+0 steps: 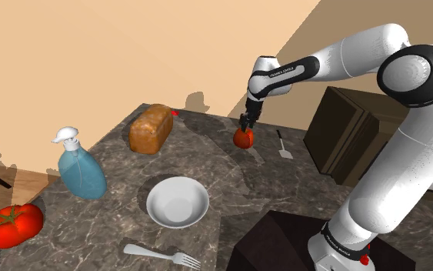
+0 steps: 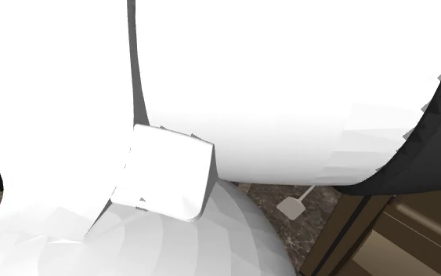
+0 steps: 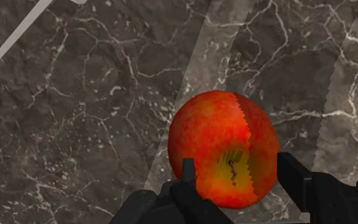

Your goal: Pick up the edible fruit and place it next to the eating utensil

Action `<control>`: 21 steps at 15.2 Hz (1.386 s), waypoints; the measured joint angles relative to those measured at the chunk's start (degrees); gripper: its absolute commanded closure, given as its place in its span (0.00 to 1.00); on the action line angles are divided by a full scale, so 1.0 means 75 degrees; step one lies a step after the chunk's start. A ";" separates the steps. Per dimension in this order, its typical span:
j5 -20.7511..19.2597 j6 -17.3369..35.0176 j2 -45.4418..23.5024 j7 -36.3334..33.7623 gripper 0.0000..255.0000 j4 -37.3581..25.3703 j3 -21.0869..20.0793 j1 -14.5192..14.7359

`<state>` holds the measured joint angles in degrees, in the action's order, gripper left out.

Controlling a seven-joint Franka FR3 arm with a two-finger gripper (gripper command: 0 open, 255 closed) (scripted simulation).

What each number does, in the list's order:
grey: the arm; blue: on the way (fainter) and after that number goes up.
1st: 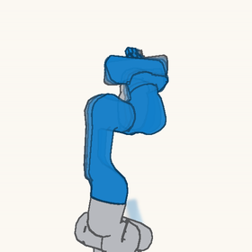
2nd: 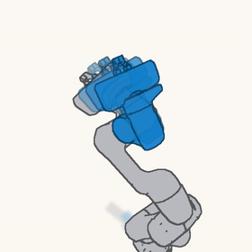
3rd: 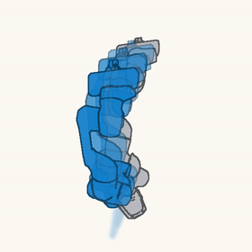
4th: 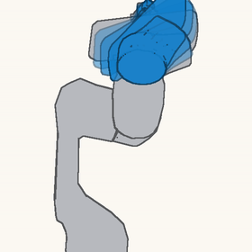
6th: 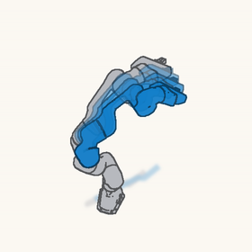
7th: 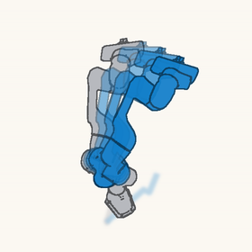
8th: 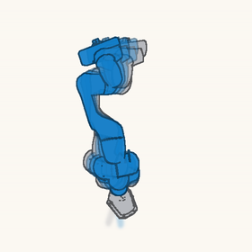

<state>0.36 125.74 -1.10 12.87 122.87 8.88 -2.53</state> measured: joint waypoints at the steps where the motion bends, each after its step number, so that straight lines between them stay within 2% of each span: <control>1: 0.0000 0.0000 0.0000 0.0000 1.00 0.0000 0.0000 0.0000; 10: -0.0003 -0.0042 0.0020 -0.0007 1.00 -0.0027 -0.0003 0.0003; 21: -0.0074 -0.1064 0.0407 -0.0049 1.00 -0.0664 -0.0006 0.0005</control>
<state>-0.20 117.76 1.95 12.50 117.89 8.84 -2.49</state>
